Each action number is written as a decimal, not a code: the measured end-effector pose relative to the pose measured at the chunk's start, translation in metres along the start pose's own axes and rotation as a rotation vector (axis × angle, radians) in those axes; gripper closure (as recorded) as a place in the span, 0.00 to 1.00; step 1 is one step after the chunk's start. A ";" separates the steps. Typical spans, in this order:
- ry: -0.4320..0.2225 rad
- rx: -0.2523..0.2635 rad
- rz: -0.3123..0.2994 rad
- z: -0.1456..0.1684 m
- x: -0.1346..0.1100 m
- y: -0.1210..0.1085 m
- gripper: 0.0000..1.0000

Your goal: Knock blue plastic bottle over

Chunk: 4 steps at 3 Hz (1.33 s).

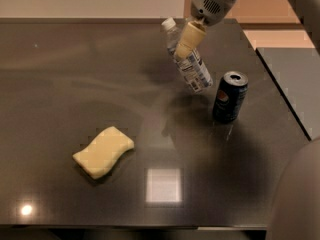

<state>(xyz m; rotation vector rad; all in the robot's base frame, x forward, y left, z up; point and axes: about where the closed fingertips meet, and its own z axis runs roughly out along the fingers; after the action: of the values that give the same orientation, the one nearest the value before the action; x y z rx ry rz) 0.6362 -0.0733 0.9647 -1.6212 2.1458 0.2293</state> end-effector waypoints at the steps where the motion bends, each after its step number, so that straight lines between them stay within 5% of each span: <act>1: 0.051 -0.044 -0.066 0.013 -0.005 0.001 1.00; 4: 0.163 -0.088 -0.108 0.040 0.002 -0.001 1.00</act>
Offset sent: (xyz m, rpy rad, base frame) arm -0.0012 0.0068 -0.0292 -0.2100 0.1380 0.1417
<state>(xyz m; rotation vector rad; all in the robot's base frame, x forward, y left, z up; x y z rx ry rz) 0.6463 -0.0602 0.9284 -1.8577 2.1851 0.1648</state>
